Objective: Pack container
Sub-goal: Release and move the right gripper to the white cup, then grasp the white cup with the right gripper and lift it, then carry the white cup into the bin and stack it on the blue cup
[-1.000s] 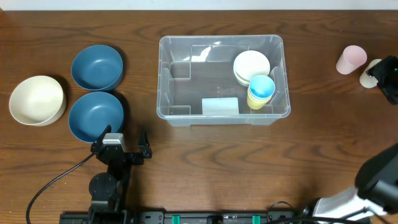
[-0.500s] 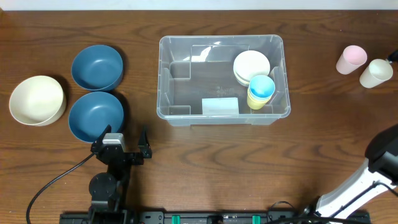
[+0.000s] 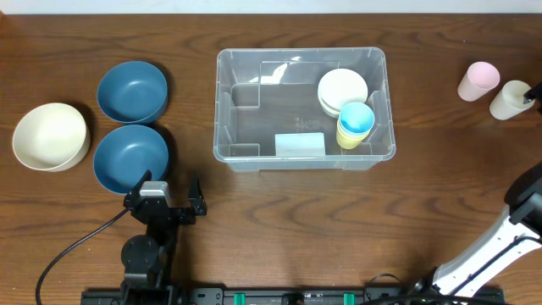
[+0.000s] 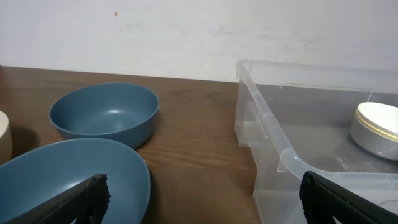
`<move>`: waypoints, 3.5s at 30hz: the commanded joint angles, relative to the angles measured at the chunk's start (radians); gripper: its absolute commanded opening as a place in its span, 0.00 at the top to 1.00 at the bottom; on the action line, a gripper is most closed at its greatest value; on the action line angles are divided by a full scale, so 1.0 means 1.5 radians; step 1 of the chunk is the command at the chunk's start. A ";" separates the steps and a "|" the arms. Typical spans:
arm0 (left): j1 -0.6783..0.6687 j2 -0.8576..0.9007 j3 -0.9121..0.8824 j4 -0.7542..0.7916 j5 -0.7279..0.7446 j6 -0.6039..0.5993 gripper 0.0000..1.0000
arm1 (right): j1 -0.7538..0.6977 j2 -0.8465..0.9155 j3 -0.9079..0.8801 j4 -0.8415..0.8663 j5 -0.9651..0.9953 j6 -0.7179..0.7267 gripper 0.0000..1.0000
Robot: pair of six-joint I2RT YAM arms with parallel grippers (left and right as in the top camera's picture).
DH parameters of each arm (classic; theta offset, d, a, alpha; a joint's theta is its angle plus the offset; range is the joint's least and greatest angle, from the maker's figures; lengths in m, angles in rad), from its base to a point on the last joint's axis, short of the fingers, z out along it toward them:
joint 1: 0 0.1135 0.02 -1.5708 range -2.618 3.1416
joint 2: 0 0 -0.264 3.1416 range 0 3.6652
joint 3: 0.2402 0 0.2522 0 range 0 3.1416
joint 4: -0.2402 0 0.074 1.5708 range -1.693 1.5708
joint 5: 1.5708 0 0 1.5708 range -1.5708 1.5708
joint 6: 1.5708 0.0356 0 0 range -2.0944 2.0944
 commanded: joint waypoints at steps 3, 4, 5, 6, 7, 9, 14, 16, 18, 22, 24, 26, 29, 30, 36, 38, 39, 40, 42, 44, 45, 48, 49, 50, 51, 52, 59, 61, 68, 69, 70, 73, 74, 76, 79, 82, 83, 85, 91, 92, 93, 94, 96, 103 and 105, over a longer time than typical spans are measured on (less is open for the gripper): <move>0.003 -0.001 -0.011 -0.026 -0.013 0.011 0.02 | -0.006 0.027 0.008 0.013 0.004 -0.017 0.32; 0.003 -0.001 -0.011 -0.026 -0.013 0.011 0.02 | -0.006 0.033 0.008 0.016 0.004 -0.020 0.32; 0.003 -0.001 -0.011 -0.026 -0.013 0.011 0.02 | -0.006 0.039 0.008 0.020 0.005 -0.023 0.32; 0.003 -0.001 -0.011 -0.026 -0.013 0.011 0.02 | -0.006 0.045 0.008 0.023 0.005 -0.024 0.32; 0.003 -0.001 -0.011 -0.026 -0.013 0.011 0.02 | -0.006 0.050 0.008 0.027 0.004 -0.025 0.32; 0.003 -0.001 -0.011 -0.026 -0.013 0.011 0.02 | -0.006 0.060 0.008 0.037 0.004 -0.025 0.32; 0.003 -0.001 -0.011 -0.026 -0.013 0.011 0.02 | -0.006 0.070 0.008 0.063 0.004 -0.030 0.33; 0.003 -0.001 -0.011 -0.026 -0.013 0.011 0.02 | -0.006 0.071 0.008 0.077 0.005 -0.033 0.33; 0.003 -0.001 -0.011 -0.027 -0.013 0.011 0.02 | -0.006 0.071 0.008 0.088 0.004 -0.032 0.33; 0.003 -0.001 -0.011 -0.026 -0.013 0.011 0.02 | -0.005 0.073 0.008 0.097 0.005 -0.032 0.37; 0.003 -0.001 -0.011 -0.026 -0.013 0.011 0.02 | -0.005 0.075 0.008 0.096 0.005 -0.032 0.42; 0.003 -0.001 -0.011 -0.026 -0.013 0.011 0.02 | -0.005 0.080 0.008 0.094 0.005 -0.032 0.46; 0.003 -0.001 -0.011 -0.027 -0.013 0.011 0.02 | -0.004 0.090 0.008 0.089 0.005 -0.032 0.57; 0.003 -0.001 -0.011 -0.027 -0.013 0.011 0.02 | -0.003 0.093 0.008 0.086 0.005 -0.032 0.62; 0.003 -0.001 -0.011 -0.027 -0.013 0.011 0.02 | 0.003 0.108 0.008 0.079 0.005 -0.031 0.94; 0.003 -0.001 -0.011 -0.026 -0.013 0.011 0.02 | 0.003 0.108 0.008 0.078 0.005 -0.029 0.99; 0.003 -0.001 -0.011 -0.026 -0.013 0.011 0.02 | 0.003 0.108 0.008 0.076 0.005 -0.029 0.99; 0.003 -0.001 -0.011 -0.026 -0.013 0.011 0.02 | 0.003 0.108 0.008 0.075 0.005 -0.029 0.99; 0.003 -0.001 -0.011 -0.026 -0.013 0.011 0.02 | 0.003 0.108 0.012 0.064 0.005 -0.029 0.99; 0.003 -0.001 -0.011 -0.027 -0.013 0.011 0.02 | 0.003 0.108 0.024 0.044 0.004 -0.029 0.99; 0.003 -0.001 -0.011 -0.026 -0.013 0.011 0.02 | 0.003 0.107 0.039 0.026 0.002 -0.029 0.99; 0.003 -0.001 -0.011 -0.026 -0.013 0.011 0.02 | 0.005 0.101 0.095 -0.034 -0.004 -0.029 0.99; 0.003 -0.001 -0.011 -0.026 -0.013 0.011 0.02 | 0.007 0.095 0.119 -0.057 -0.007 -0.029 0.99; 0.003 -0.001 -0.011 -0.026 -0.013 0.011 0.02 | 0.010 0.089 0.145 -0.080 -0.011 -0.030 0.99; 0.003 -0.001 -0.011 -0.026 -0.013 0.011 0.02 | 0.014 0.082 0.169 -0.099 -0.015 -0.029 0.99; 0.003 -0.001 -0.011 -0.027 -0.013 0.011 0.02 | 0.018 0.074 0.191 -0.116 -0.021 -0.029 0.99; 0.003 -0.001 -0.011 -0.026 -0.013 0.011 0.02 | 0.096 -0.012 0.299 -0.182 -0.069 -0.030 0.99; 0.003 -0.001 -0.011 -0.026 -0.013 0.011 0.02 | 0.138 -0.036 0.301 -0.190 -0.071 -0.030 0.99; 0.003 -0.001 -0.011 -0.027 -0.013 0.011 0.02 | 0.318 -0.063 0.301 -0.211 -0.070 -0.030 0.99; 0.003 -0.001 -0.011 -0.026 -0.013 0.011 0.02 | 0.345 -0.063 0.301 -0.211 -0.070 -0.030 0.99; 0.003 -0.001 -0.011 -0.026 -0.013 0.011 0.02 | 0.367 -0.063 0.300 -0.212 -0.068 -0.030 0.99; 0.003 -0.001 -0.011 -0.026 -0.013 0.011 0.02 | 0.433 -0.063 0.300 -0.222 -0.052 -0.030 0.99; 0.003 -0.001 -0.011 -0.026 -0.013 0.011 0.02 | 0.450 -0.062 0.299 -0.227 -0.042 -0.029 0.99; 0.003 -0.001 -0.011 -0.026 -0.013 0.011 0.02 | 0.486 -0.062 0.292 -0.242 -0.019 -0.030 0.99; 0.003 -0.001 -0.011 -0.027 -0.013 0.011 0.02 | 0.527 -0.062 0.273 -0.264 0.004 -0.029 0.99; 0.003 -0.001 -0.011 -0.026 -0.013 0.011 0.02 | 0.558 -0.062 0.248 -0.287 0.021 -0.026 0.99; 0.003 -0.001 -0.011 -0.026 -0.013 0.011 0.02 | 0.564 -0.062 0.239 -0.294 0.027 -0.023 0.99; 0.003 -0.001 -0.011 -0.026 -0.013 0.011 0.02 | 0.575 -0.062 0.219 -0.311 0.036 -0.018 0.99; 0.003 -0.001 -0.011 -0.026 -0.013 0.011 0.02 | 0.581 -0.062 0.178 -0.340 0.037 -0.011 0.99; 0.003 -0.001 -0.011 -0.026 -0.013 0.011 0.02 | 0.581 -0.062 0.175 -0.345 0.037 -0.011 0.99; 0.003 -0.001 -0.011 -0.026 -0.013 0.011 0.02 | 0.581 -0.062 0.174 -0.351 0.037 -0.011 0.99; 0.003 -0.001 -0.011 -0.026 -0.013 0.011 0.02 | 0.582 -0.062 0.174 -0.357 0.037 -0.012 0.99; 0.003 -0.001 -0.011 -0.027 -0.013 0.011 0.02 | 0.582 -0.062 0.174 -0.363 0.037 -0.015 0.99; 0.003 -0.001 -0.011 -0.026 -0.013 0.011 0.02 | 0.587 -0.062 0.146 -0.363 0.038 -0.023 0.99; 0.003 -0.001 -0.011 -0.026 -0.013 0.011 0.02 | 0.587 -0.062 0.121 -0.363 0.041 -0.023 0.99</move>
